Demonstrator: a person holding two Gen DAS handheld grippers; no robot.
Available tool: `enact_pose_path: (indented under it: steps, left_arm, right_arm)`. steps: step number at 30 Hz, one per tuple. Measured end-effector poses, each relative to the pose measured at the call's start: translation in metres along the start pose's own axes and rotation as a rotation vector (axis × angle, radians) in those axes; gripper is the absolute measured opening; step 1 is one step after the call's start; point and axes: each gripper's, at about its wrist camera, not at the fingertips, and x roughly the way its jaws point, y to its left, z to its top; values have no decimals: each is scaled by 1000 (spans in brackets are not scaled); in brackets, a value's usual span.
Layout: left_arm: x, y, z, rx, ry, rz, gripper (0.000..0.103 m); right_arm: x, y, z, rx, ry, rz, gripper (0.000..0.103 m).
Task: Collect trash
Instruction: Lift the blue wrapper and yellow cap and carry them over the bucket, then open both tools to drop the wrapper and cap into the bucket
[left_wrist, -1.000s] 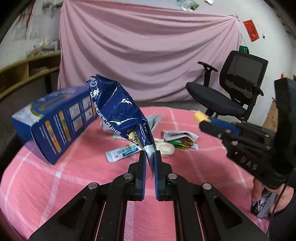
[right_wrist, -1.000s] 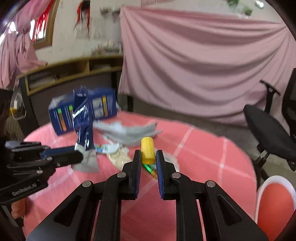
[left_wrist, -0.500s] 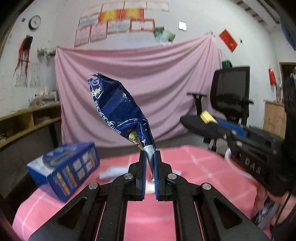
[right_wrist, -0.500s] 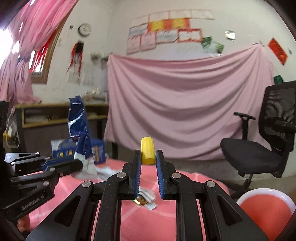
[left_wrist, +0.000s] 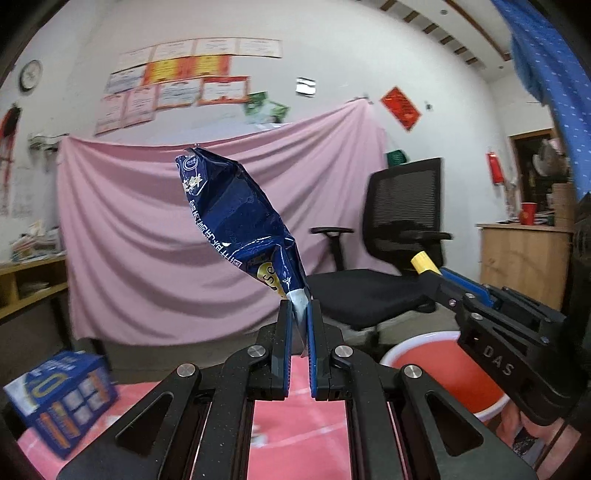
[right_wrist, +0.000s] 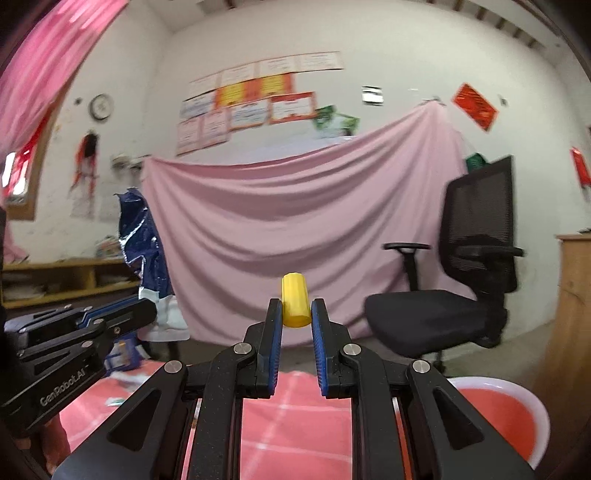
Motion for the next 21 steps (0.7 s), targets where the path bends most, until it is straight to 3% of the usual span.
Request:
enact_pose_path:
  steps: [4, 11, 21]
  left_arm:
    - [26, -33, 10, 9, 13, -90, 5]
    - [71, -80, 13, 46, 99, -230, 5]
    - [124, -104, -2, -11, 301, -322, 5]
  right_arm:
    - [-5, -34, 2, 60, 10, -90, 14]
    - [-1, -88, -8, 173, 137, -195, 14]
    - [3, -122, -27, 276, 257, -242, 14]
